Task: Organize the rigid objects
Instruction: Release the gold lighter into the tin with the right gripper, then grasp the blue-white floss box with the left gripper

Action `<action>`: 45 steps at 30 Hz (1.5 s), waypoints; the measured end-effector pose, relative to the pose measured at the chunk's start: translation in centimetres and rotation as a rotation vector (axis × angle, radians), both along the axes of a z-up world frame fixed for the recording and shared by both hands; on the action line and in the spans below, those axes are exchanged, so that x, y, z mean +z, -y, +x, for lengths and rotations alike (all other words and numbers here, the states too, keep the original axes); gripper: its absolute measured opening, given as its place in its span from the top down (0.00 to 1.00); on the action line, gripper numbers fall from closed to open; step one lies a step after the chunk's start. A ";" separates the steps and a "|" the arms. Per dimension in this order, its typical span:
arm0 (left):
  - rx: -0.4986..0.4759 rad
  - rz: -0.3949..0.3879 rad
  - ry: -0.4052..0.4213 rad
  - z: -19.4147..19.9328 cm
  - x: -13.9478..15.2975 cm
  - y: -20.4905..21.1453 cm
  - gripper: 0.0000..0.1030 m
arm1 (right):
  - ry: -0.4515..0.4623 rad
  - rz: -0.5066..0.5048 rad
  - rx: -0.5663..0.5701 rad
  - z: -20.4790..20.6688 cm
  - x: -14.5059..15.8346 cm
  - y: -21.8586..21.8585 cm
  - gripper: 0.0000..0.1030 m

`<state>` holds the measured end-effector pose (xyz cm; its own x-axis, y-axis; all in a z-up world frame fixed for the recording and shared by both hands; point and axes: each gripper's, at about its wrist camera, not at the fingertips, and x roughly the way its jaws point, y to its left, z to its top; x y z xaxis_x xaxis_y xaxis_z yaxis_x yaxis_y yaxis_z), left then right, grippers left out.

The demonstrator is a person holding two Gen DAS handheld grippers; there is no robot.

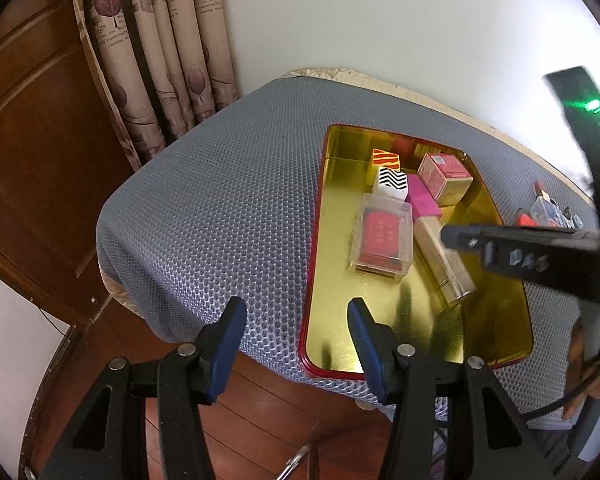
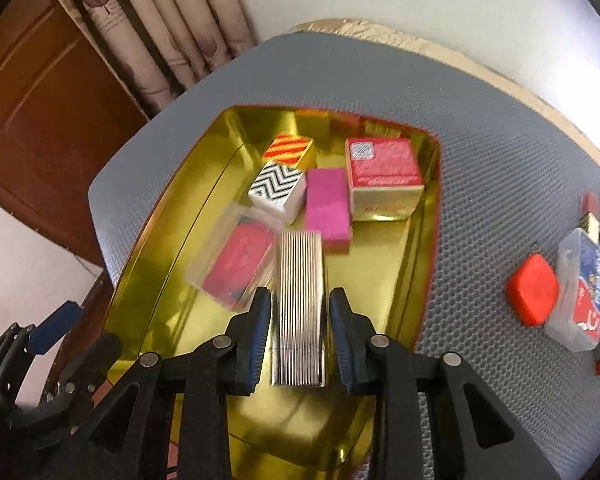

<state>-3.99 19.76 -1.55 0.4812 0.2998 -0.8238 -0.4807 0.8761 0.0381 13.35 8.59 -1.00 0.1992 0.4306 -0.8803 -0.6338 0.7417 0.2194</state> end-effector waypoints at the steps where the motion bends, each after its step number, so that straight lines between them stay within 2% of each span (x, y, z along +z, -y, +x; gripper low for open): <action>1: -0.002 0.002 -0.002 0.0 0.0 0.1 0.48 | 0.002 0.023 -0.009 0.0 0.4 0.3 0.70; 3: -0.007 0.009 -0.007 0.1 -0.1 0.2 0.48 | 0.011 0.074 -0.029 -0.1 1.2 1.3 0.67; 5: -0.010 0.012 -0.007 0.0 -0.1 0.3 0.48 | 0.060 0.129 -0.052 -0.5 2.4 3.4 0.63; 6: -0.011 0.014 -0.007 0.1 -0.1 0.4 0.48 | 0.093 0.143 -0.065 -0.9 2.8 4.5 0.56; 9: -0.022 0.005 -0.006 0.0 -0.1 0.5 0.48 | 0.271 0.146 -0.137 -2.4 3.9 9.1 0.45; 10: -0.029 0.000 -0.005 0.0 0.0 0.5 0.47 | 0.349 0.129 -0.169 -2.9 3.9 11.2 0.41; 12: -0.056 -0.014 0.010 0.0 0.2 0.8 0.47 | 0.469 0.062 -0.233 -3.3 3.5 14.9 0.40; 16: -0.109 -0.012 0.066 -0.3 1.3 2.3 0.42 | 0.541 -0.064 -0.392 -2.2 2.2 23.3 0.40; 17: -0.125 -0.020 0.084 -0.4 1.6 2.9 0.42 | 0.548 -0.084 -0.437 -1.9 1.9 25.5 0.34; 18: -0.143 -0.027 0.096 -0.4 1.9 3.4 0.41 | 0.550 -0.097 -0.471 -1.6 1.8 27.3 0.24; 20: -0.218 -0.047 0.120 -0.2 2.5 4.9 0.41 | 0.564 -0.140 -0.539 -1.0 1.3 30.8 0.22; 22: -0.289 -0.072 0.113 0.4 2.8 6.5 0.41 | 0.568 -0.189 -0.560 -0.5 0.7 33.0 0.22; 26: -0.351 -0.156 0.082 3.2 2.8 9.0 0.41 | 0.567 -0.210 -0.589 0.0 -0.2 36.1 0.18; 29: -0.423 -0.222 0.052 6.7 2.9 11.2 0.41 | 0.523 -0.168 -0.620 -0.1 -1.3 37.6 0.13; 30: -0.443 -0.227 0.034 7.8 2.9 12.0 0.41 | 0.482 -0.146 -0.627 0.2 -1.5 38.2 0.13; 32: -0.486 -0.240 -0.009 10.5 2.9 14.0 0.41 | 0.454 -0.103 -0.650 0.5 -1.4 39.2 0.13; 35: -0.518 -0.268 -0.025 14.6 3.2 16.4 0.41 | 0.384 -0.030 -0.680 1.0 -1.8 40.9 0.12; 39: -0.561 -0.208 -0.070 19.8 2.8 20.1 0.41 | 0.335 0.048 -0.698 1.1 -2.0 42.2 0.12; 41: -0.577 -0.189 -0.133 22.4 1.6 21.7 0.41 | 0.336 0.069 -0.692 0.9 -1.9 42.1 0.12; 45: -0.561 -0.200 -0.220 25.5 -0.9 22.7 0.41 | 0.325 0.107 -0.678 0.9 -1.9 42.4 0.12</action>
